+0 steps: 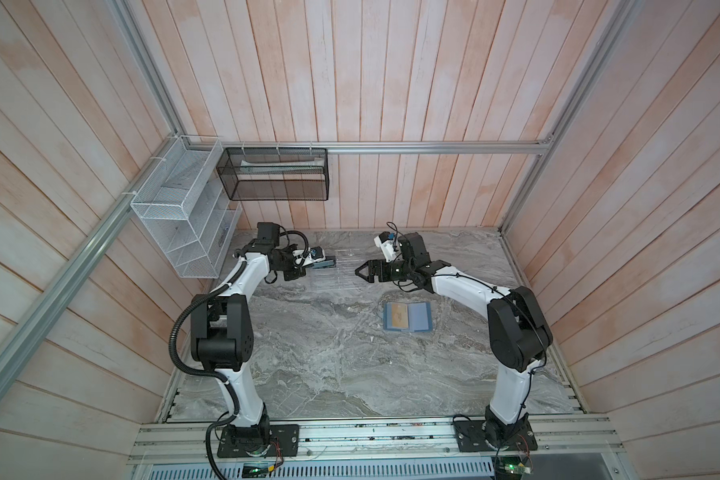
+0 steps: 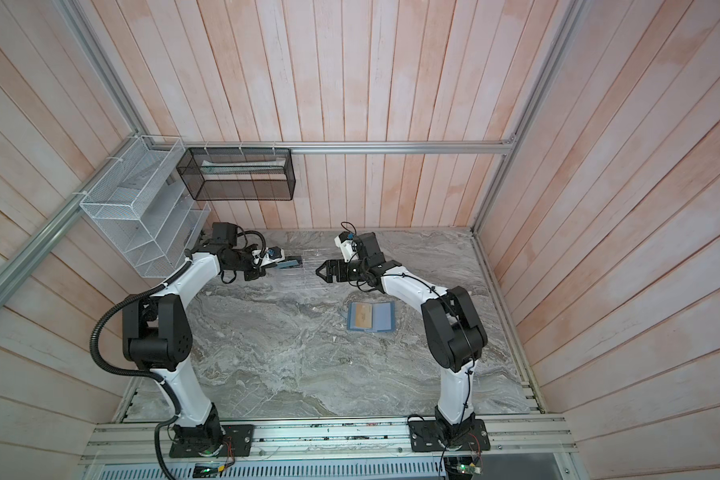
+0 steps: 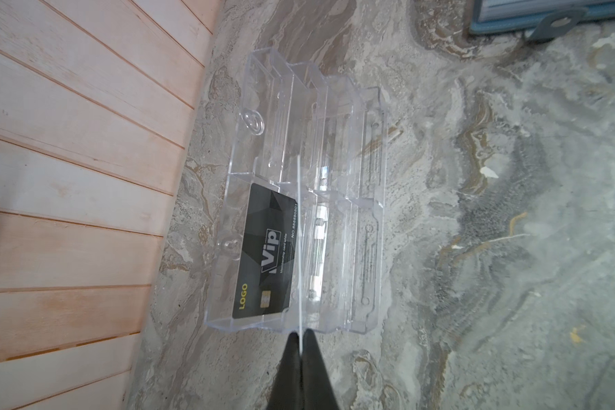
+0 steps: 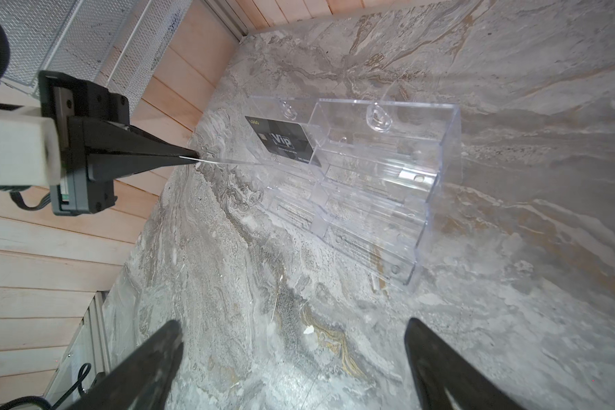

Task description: Take the credit cards out of the card holder

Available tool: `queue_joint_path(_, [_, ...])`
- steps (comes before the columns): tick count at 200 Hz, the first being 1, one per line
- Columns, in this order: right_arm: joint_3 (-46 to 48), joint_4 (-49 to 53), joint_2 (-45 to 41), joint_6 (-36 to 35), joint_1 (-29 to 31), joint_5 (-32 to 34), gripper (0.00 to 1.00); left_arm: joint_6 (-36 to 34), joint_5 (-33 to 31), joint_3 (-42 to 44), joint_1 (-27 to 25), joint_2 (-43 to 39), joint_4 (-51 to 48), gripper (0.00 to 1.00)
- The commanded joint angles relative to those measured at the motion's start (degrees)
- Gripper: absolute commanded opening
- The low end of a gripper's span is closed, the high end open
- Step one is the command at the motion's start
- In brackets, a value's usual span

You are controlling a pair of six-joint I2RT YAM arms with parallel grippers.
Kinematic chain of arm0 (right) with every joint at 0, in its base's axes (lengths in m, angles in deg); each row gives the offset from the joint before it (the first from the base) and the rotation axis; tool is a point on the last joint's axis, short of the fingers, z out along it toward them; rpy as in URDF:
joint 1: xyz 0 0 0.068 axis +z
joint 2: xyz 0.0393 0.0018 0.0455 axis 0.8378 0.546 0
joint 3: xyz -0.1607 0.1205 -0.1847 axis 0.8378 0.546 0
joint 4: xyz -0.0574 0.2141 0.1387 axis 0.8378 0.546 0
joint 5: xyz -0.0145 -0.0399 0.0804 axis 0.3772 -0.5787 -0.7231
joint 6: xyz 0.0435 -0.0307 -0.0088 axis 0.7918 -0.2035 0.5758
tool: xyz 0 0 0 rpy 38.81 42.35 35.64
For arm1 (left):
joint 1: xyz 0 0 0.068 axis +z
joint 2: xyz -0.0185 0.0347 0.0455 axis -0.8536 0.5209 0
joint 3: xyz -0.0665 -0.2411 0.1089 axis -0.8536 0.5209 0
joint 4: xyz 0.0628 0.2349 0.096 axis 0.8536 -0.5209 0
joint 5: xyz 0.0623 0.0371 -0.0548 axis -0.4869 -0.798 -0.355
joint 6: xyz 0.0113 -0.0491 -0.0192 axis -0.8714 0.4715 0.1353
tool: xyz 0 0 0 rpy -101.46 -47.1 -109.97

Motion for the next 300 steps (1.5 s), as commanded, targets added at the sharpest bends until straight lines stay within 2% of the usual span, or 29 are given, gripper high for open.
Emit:
queue_joint_path(1, [-2.5, 1.8, 1.7, -0.9, 0.1, 1.0, 0.98, -3.8, 1.8, 0.5, -0.1, 1.2, -0.5, 0.00])
queue_joint_path(58, [-5.3, 2.6, 3.9, -0.6, 0.3, 0.6, 0.98, -5.4, 0.0, 0.8, -1.3, 3.2, 0.0, 0.00])
queue_joint_path(134, [-3.7, 2.2, 4.0, -1.6, 0.4, 1.3, 0.98, -7.1, -2.6, -0.3, -2.0, 5.8, 0.9, 0.00])
queue_joint_path(300, [-7.6, 3.7, 6.7, -2.5, 1.3, 1.3, 0.98, -6.7, -1.5, -3.8, -1.1, 4.3, -0.2, 0.00])
